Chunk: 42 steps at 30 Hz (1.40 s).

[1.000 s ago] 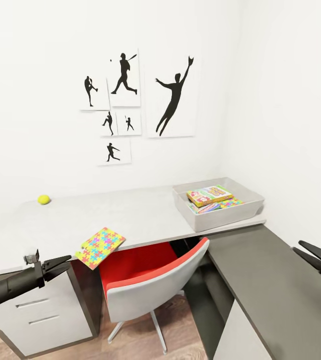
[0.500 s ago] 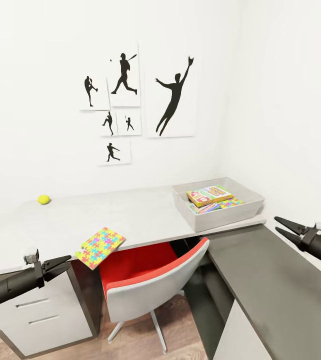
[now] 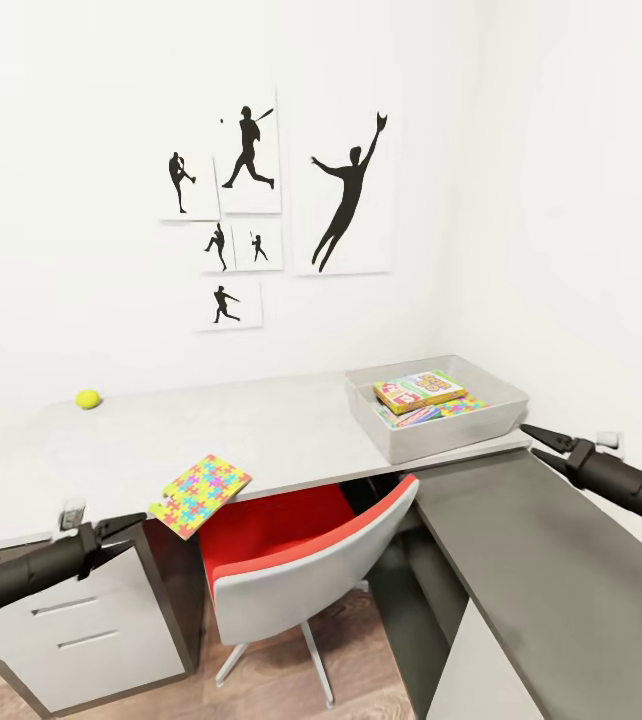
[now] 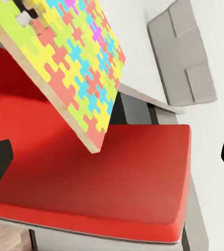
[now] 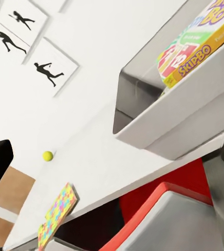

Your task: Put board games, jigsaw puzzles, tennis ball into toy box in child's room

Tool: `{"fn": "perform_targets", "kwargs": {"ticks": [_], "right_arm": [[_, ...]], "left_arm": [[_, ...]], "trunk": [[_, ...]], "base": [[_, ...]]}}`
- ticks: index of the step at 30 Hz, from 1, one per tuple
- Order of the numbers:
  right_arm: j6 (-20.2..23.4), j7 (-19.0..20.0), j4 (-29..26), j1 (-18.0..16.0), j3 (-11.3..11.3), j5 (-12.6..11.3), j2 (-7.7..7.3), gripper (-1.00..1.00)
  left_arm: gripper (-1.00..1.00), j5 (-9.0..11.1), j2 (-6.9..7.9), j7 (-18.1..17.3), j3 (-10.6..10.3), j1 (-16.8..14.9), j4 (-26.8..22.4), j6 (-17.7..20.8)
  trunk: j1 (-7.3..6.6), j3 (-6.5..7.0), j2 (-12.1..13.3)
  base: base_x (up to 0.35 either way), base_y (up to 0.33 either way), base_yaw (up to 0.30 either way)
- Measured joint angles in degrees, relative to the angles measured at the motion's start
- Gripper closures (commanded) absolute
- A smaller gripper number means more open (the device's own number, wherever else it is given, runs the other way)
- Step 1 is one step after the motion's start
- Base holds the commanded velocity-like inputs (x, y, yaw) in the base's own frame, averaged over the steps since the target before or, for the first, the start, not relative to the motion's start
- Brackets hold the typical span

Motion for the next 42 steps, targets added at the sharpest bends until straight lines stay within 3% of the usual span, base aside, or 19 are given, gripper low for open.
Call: {"fn": "perform_targets", "kwargs": {"ticks": [8,16,21,28,39,42], "right_arm": [[0.0,-0.9,0.1,-1.3,0.3,0.0,0.25,-1.00],[0.0,-1.1,0.4,-4.9,4.7,-0.1,0.23,-1.00],[0.0,-1.2,0.6,-6.0,6.4,-0.1,0.25,-1.00],[0.0,-1.2,1.1,-6.4,6.9,0.0,0.26,-1.00],[0.0,-1.2,1.1,-6.4,7.0,-0.1,0.24,-1.00],[0.0,-1.2,1.2,-6.3,7.0,0.0,0.25,-1.00]], "left_arm": [[-1.00,-0.1,-0.97,7.7,0.0,-4.4,7.7,-1.5],[-1.00,-0.2,-4.11,11.9,-0.1,-5.5,9.2,-4.8],[-1.00,-0.2,-4.85,13.0,-0.1,-6.9,9.4,-5.9],[-1.00,-0.3,-4.98,13.2,-0.1,-7.8,9.5,-6.3],[-1.00,-0.3,-5.17,13.1,-0.2,-7.9,9.5,-6.4],[-1.00,-0.3,-5.19,13.0,-0.2,-7.9,9.5,-6.4]], "trunk": [[0.00,0.00,0.0],[0.00,0.00,0.0],[0.65,-0.53,-1.2],[2.19,-1.79,-4.0],[2.20,-1.80,-4.0],[2.85,-2.33,-5.2]], "base": [[0.000,0.000,0.000],[0.000,0.000,0.000],[0.000,0.000,0.000],[0.000,0.000,0.000],[0.000,0.000,0.000],[0.000,0.000,0.000]]}}
